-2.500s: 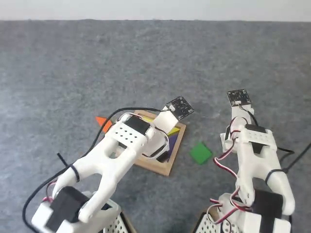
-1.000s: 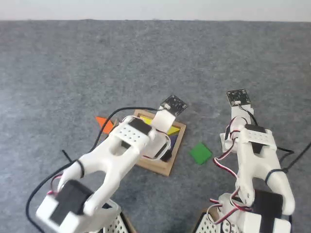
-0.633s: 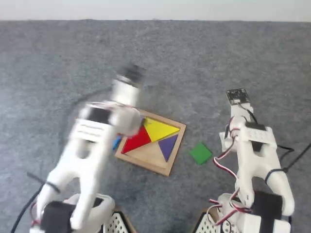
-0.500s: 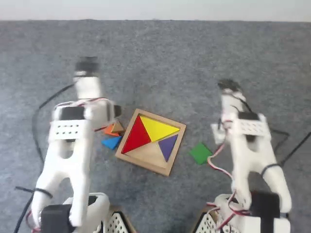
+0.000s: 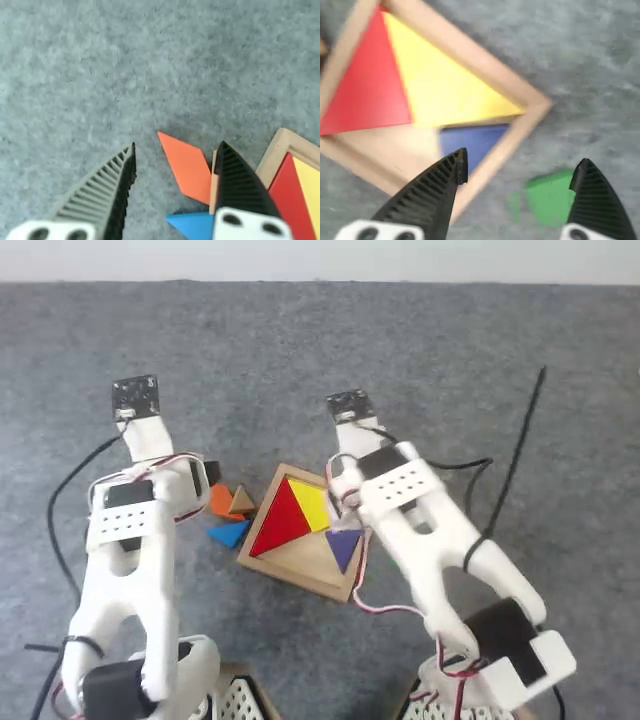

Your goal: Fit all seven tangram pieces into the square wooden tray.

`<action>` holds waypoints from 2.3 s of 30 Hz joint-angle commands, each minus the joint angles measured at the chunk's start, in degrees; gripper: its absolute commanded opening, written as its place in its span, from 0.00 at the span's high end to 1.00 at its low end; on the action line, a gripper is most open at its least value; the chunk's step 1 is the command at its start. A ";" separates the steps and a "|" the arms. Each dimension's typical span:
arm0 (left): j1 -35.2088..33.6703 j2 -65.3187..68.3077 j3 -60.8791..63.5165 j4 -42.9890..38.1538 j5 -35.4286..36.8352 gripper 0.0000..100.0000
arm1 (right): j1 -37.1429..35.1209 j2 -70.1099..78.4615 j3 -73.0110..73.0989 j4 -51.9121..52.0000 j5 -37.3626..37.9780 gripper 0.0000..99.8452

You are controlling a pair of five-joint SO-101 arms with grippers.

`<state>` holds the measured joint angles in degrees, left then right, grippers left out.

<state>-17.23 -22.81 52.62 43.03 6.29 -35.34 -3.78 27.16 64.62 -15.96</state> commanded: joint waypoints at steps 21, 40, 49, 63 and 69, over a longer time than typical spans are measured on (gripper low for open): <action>0.62 -1.93 0.31 -1.49 -0.70 0.75 | -6.29 12.18 -1.49 -10.33 -12.92 0.66; 0.44 -1.93 0.40 -1.23 -0.70 0.75 | 7.78 34.95 -29.19 7.69 -4.92 0.66; 0.62 -1.93 0.40 -1.23 -0.70 0.75 | 10.95 35.38 -31.82 4.88 2.55 0.66; 0.70 -1.93 0.48 -1.32 -0.70 0.75 | 2.68 28.88 -29.89 6.90 -0.70 0.76; 0.70 -1.93 0.48 -1.32 -0.70 0.75 | 2.51 30.29 -28.22 6.02 -0.44 0.76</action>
<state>-16.97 -22.81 53.23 42.68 6.29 -30.95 27.96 -1.23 71.65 -15.78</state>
